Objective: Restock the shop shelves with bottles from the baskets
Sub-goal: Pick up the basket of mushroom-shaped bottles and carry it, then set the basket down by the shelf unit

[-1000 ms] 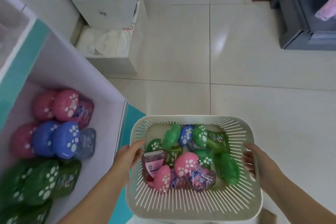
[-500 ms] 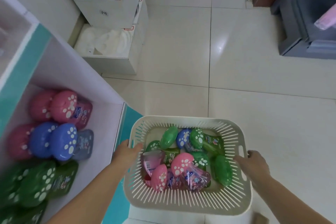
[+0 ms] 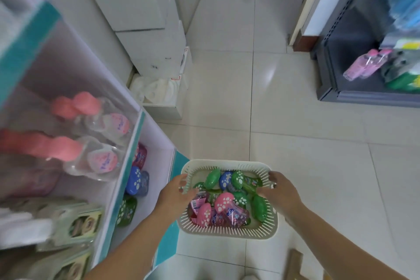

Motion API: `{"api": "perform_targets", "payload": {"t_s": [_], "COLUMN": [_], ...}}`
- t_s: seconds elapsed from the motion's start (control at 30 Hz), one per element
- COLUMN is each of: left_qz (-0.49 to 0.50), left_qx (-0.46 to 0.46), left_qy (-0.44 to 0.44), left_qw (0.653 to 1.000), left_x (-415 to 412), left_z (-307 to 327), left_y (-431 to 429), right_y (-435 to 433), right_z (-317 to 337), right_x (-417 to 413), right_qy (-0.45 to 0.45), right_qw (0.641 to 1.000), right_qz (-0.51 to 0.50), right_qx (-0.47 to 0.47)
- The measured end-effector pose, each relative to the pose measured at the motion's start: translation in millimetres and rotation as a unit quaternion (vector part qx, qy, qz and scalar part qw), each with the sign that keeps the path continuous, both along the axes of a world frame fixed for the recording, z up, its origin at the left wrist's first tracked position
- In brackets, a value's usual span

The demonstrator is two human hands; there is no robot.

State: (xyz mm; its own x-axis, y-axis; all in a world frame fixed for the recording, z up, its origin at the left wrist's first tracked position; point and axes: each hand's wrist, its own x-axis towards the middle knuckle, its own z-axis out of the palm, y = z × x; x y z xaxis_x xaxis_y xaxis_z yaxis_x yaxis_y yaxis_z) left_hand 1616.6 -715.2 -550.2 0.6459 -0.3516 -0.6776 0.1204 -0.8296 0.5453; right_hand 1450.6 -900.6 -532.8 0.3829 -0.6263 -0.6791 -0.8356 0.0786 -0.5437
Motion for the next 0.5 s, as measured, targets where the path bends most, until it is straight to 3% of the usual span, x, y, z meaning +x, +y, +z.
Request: {"api": "perform_targets", "payload": {"t_s": [0.23,0.4,0.5], "left_qz": [-0.014,-0.058,-0.126], "left_qx": [-0.027,-0.047,-0.029], "left_qy": [-0.037,-0.13,-0.217], "left_qw": [0.999,0.989,0.968], "left_x": [-27.9,-44.3,-51.3], "left_z": [159.3,282.4,346.9], "left_y": [35.0,55.3,67.0], "right_y": [10.2,16.1,22.8], "right_z": [165.8,282.6,343.3], "right_x": [-10.8,-7.6,-0.2], "right_qy": [0.002,-0.026,-0.035], "right_qw": [0.991,0.973,0.935], "right_qz": [0.125,0.207,0.301], "right_qx": [-0.039,-0.096,-0.183]}}
